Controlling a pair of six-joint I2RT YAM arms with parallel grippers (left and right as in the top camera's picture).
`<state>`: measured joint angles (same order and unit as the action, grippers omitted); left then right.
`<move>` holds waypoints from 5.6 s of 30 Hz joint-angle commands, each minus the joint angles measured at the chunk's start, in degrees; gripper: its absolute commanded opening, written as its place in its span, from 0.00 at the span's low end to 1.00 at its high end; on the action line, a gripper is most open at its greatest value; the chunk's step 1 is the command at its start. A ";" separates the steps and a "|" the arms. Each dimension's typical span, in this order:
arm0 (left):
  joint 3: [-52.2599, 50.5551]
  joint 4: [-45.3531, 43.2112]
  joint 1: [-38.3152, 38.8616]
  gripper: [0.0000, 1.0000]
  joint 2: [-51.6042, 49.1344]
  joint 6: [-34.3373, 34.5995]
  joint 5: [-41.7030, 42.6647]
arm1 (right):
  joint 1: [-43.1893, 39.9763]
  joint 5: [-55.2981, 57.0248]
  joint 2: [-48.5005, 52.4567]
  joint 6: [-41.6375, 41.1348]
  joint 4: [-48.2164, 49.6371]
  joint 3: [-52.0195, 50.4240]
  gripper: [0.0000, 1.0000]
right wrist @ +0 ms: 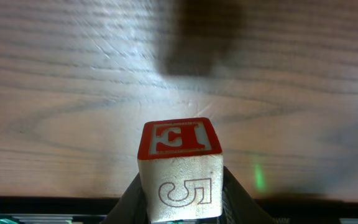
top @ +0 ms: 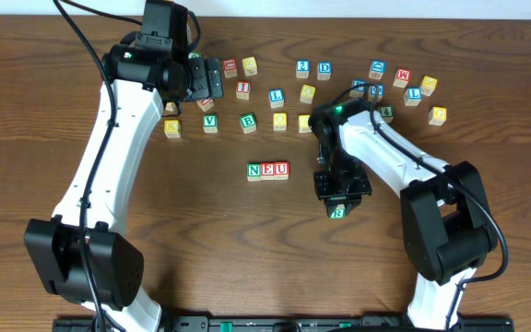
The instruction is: Spell out NEURIPS
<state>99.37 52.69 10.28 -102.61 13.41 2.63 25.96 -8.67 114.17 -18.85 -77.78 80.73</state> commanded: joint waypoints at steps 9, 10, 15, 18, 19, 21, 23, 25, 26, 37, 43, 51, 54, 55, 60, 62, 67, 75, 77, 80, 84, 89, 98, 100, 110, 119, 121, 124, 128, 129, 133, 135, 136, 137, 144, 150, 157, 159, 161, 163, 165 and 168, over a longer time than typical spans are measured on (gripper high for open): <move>0.98 0.79 -0.24 0.98 -0.26 -0.74 -0.72 | 1.38 -0.96 0.28 -0.85 3.50 -1.57 0.16; 0.98 0.87 -0.24 0.98 -0.26 -0.74 -0.72 | 1.38 -0.98 0.28 -0.85 3.69 -1.75 0.16; 0.98 1.01 -0.24 0.98 -0.26 -0.74 -0.72 | 1.42 -0.98 0.28 -0.87 4.55 -2.84 0.16; 0.96 1.01 -0.24 0.98 -0.26 -0.74 -0.72 | 1.46 -0.98 0.33 -0.90 5.92 -3.80 0.16; 0.96 1.01 -0.24 0.98 -0.26 -0.74 -0.72 | 1.46 -0.96 0.33 -1.07 6.43 -3.98 0.15; 0.96 1.01 -0.24 0.98 -0.26 -0.74 -0.72 | 1.46 -0.96 0.33 -1.16 7.28 -4.09 0.15; 0.96 1.01 -0.24 0.98 -0.26 -0.74 -0.72 | 1.46 -0.96 0.33 -1.53 8.26 -4.09 0.15; 0.96 0.98 -0.24 0.98 -0.26 -0.74 -0.72 | 1.46 -0.96 0.33 -1.55 9.29 -4.09 0.15; 0.96 0.98 -0.24 0.98 -0.26 -0.74 -0.72 | 1.46 -0.96 0.33 -1.57 9.73 -4.09 0.15; 0.96 1.01 -0.24 0.98 -0.26 -0.74 -0.72 | 1.46 -0.96 0.33 -1.73 12.48 -4.09 0.16; 0.96 1.01 -0.24 0.98 -0.26 -0.72 -0.72 | 1.40 -3.76 0.33 -1.70 8.00 -4.09 0.15; 0.96 1.01 -0.24 0.98 -0.26 -0.72 -0.72 | 1.55 -3.96 0.33 0.55 -1.79 -4.15 0.15; 0.96 1.01 -0.24 0.98 -0.26 -0.72 -0.72 | 1.57 -3.72 0.33 1.05 -2.71 -4.70 0.14; 0.96 1.01 -0.24 0.98 -0.26 -0.74 -0.72 | 1.57 -3.56 0.35 1.31 -2.43 -4.92 0.13; 0.96 0.98 -0.24 0.98 -0.26 -0.74 -0.72 | 0.87 -3.52 2.58 1.31 0.42 -5.03 0.13; 0.96 0.98 -0.24 0.98 -0.26 -0.74 -0.72 | 0.87 -3.48 3.93 1.36 1.29 -5.03 0.13; 0.96 1.01 -0.24 0.98 -0.26 -0.72 -0.72 | 0.85 -3.28 5.62 1.33 3.67 -5.03 0.15; 0.96 0.98 -0.24 0.98 -0.26 -0.72 -0.72 | 0.13 -3.26 5.64 1.31 7.56 -4.98 0.33; 0.96 0.98 -0.24 0.98 -0.26 -0.74 -0.72 | -0.31 -3.26 5.64 1.31 8.46 -4.98 0.38; 0.96 0.98 -0.24 0.98 -0.26 -0.74 -0.72 | -1.05 -3.26 5.64 1.33 9.64 -4.96 0.38; 0.96 0.98 -0.24 0.98 -0.26 -0.74 -0.72 | -2.27 -3.23 5.64 1.46 10.34 -4.00 0.38; 0.96 0.98 -0.24 0.98 -0.26 -0.74 -0.72 | -2.82 -2.14 5.62 2.23 10.08 0.44 0.38; 0.96 1.01 -0.24 0.98 -0.26 -0.74 -0.72 | -2.78 0.07 5.62 2.21 9.53 7.67 0.29; 0.96 1.01 -0.24 0.98 -0.26 -0.74 -0.72 | -2.78 0.20 5.62 2.21 8.44 9.03 0.28; 0.96 1.01 -0.24 0.98 -0.26 -0.74 -0.72 | -2.62 4.87 1.90 2.19 -1.95 11.91 0.19; 0.96 0.94 -0.24 0.98 -0.26 -0.74 -0.72 | -1.18 5.29 1.55 3.30 -5.40 9.68 0.01; 0.96 0.98 -0.24 0.98 -0.26 -0.74 -0.72 | -0.26 5.29 1.55 3.30 -4.76 8.81 0.01; 0.96 0.98 -0.24 0.98 -0.26 -0.74 -0.72 | 0.96 5.29 1.55 3.76 -3.91 7.48 0.01; 0.96 0.96 -0.24 0.98 -0.26 -0.74 -0.72 | 1.90 5.29 1.55 3.98 -2.14 5.62 0.01; 0.96 0.96 -0.24 0.98 -0.26 -0.74 -0.72 | 1.90 5.31 1.55 3.98 -1.86 5.33 0.01; 0.96 0.98 -0.24 0.98 -0.26 -0.74 -0.72 | 1.90 5.01 1.55 4.20 -1.36 4.48 0.01; 0.96 0.96 -0.24 0.98 -0.26 -0.74 -0.72 | 1.90 4.83 1.55 4.42 -1.18 4.15 0.01; 0.96 0.96 -0.24 0.98 -0.26 -0.74 -0.74 | 1.90 4.76 1.55 4.79 -1.05 4.02 0.01; 0.96 0.96 -0.24 0.98 -0.26 -0.74 -0.72 | 1.90 4.44 1.55 5.46 -0.74 3.85 0.01; 0.96 0.96 -0.24 0.98 -0.26 -0.76 -0.74 | 1.90 3.58 1.55 7.37 2.40 1.66 0.01; 0.96 0.94 -0.24 0.98 -0.26 -0.74 -0.72 | 1.90 3.61 1.55 7.37 4.24 0.04 0.01; 0.96 0.94 -0.24 0.98 -0.26 -0.76 -0.74 | 1.84 3.63 1.55 7.32 6.80 0.04 0.01; 0.96 0.94 -0.24 0.98 -0.26 -0.74 -0.74 | 1.86 3.63 1.57 7.32 7.61 0.02 0.01; 0.96 0.94 -0.24 0.98 -0.26 -0.74 -0.74 | 1.84 3.67 1.62 7.30 8.24 0.02 0.01; 0.96 0.94 -0.24 0.98 -0.26 -0.76 -0.74 | 1.86 4.15 1.70 7.10 8.98 0.02 0.01; 0.96 0.96 -0.24 0.98 -0.26 -0.74 -0.74 | 1.88 4.22 1.99 7.08 9.92 0.02 0.01; 0.96 0.96 -0.24 0.98 -0.26 -0.76 -0.74 | 1.84 4.24 2.23 6.86 10.95 0.00 0.01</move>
<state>99.37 53.56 10.28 -102.61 13.43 2.63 27.64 -4.64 116.18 -12.32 -67.42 81.12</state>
